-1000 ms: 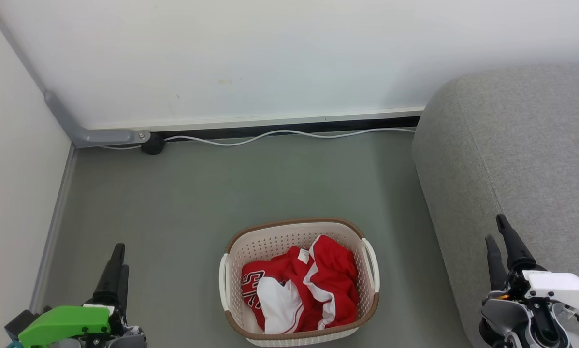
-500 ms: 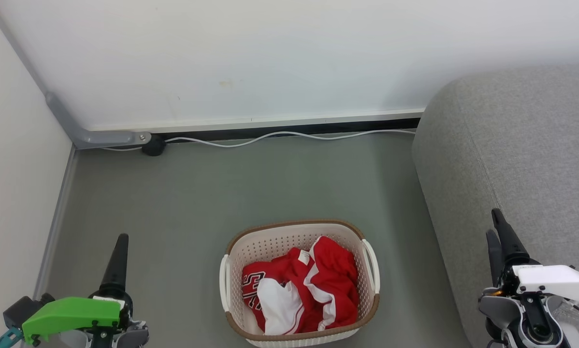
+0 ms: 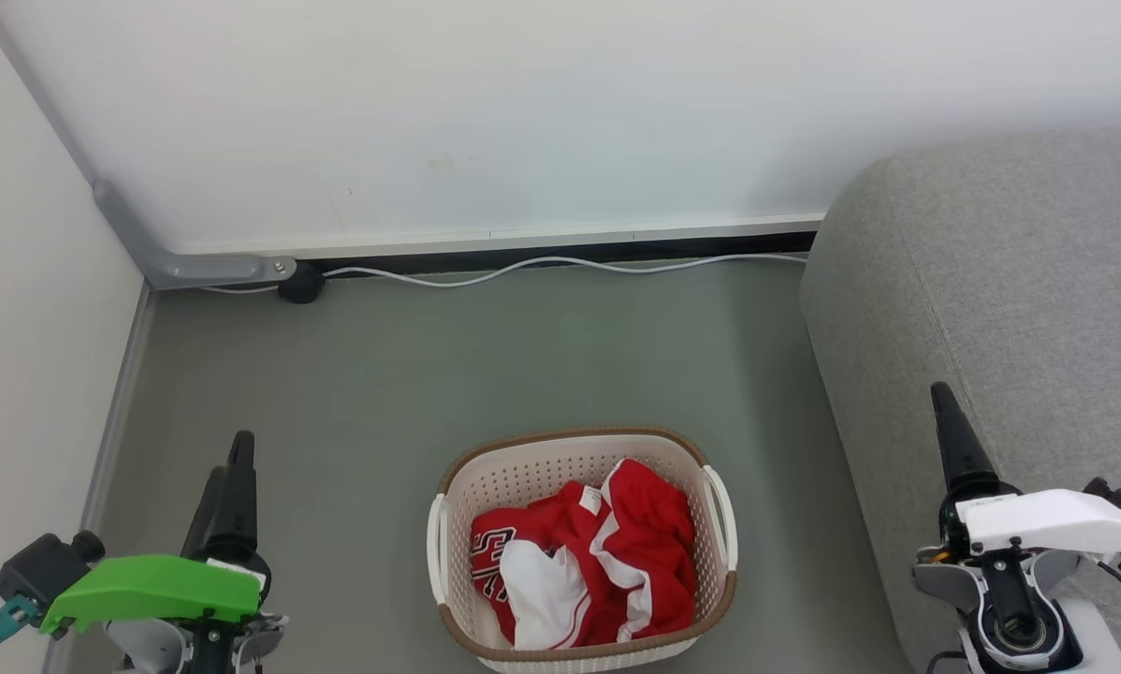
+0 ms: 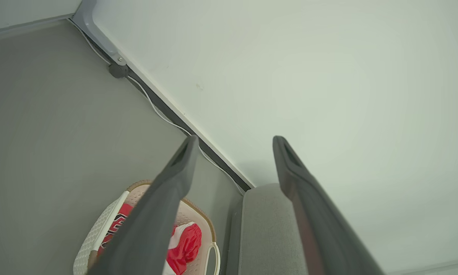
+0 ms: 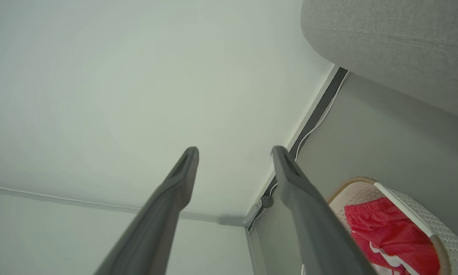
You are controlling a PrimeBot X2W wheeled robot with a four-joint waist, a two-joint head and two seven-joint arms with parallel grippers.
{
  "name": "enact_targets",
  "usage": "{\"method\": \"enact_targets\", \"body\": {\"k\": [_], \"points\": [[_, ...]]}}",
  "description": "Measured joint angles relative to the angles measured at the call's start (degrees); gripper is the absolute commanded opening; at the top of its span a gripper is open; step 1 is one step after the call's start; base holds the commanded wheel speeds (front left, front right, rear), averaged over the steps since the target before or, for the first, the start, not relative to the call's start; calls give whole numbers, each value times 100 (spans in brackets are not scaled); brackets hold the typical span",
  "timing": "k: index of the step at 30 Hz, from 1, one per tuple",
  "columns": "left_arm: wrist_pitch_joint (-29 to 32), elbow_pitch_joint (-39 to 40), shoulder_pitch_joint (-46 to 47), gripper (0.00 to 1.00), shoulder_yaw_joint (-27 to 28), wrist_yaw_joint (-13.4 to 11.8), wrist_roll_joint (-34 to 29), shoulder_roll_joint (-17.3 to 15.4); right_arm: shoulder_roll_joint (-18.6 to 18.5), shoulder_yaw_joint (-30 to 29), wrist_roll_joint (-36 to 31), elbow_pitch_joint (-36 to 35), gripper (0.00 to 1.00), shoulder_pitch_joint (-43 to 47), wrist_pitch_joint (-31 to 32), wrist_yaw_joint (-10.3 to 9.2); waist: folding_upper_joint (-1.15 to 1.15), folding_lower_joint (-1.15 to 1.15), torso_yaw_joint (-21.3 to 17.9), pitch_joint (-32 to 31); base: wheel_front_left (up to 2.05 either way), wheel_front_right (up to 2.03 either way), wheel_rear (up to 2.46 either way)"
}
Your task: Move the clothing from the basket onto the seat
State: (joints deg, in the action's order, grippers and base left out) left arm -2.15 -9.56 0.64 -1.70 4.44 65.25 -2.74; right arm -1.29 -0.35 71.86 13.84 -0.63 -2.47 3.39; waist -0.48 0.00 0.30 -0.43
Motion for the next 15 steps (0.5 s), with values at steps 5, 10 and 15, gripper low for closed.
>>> {"method": "enact_targets", "body": {"k": [5, 10, 15], "points": [[-108, 111, -4, 100, -77, -86, -541, -30, -34, 211, -647, -70, 100, -3, -82, -49, 0, 0, 12, -2, 0, 0, 0], [-204, 202, -14, 100, -165, -203, -1124, -133, -146, 455, -1322, -144, 100, -4, -198, -124, 0, 0, 20, -6, 0, 0, 0], [-299, 268, -82, 100, -270, -292, -1759, -220, -234, 710, -1952, -153, 100, -4, -264, -243, 0, 0, 22, -9, 0, 0, 0]]}}
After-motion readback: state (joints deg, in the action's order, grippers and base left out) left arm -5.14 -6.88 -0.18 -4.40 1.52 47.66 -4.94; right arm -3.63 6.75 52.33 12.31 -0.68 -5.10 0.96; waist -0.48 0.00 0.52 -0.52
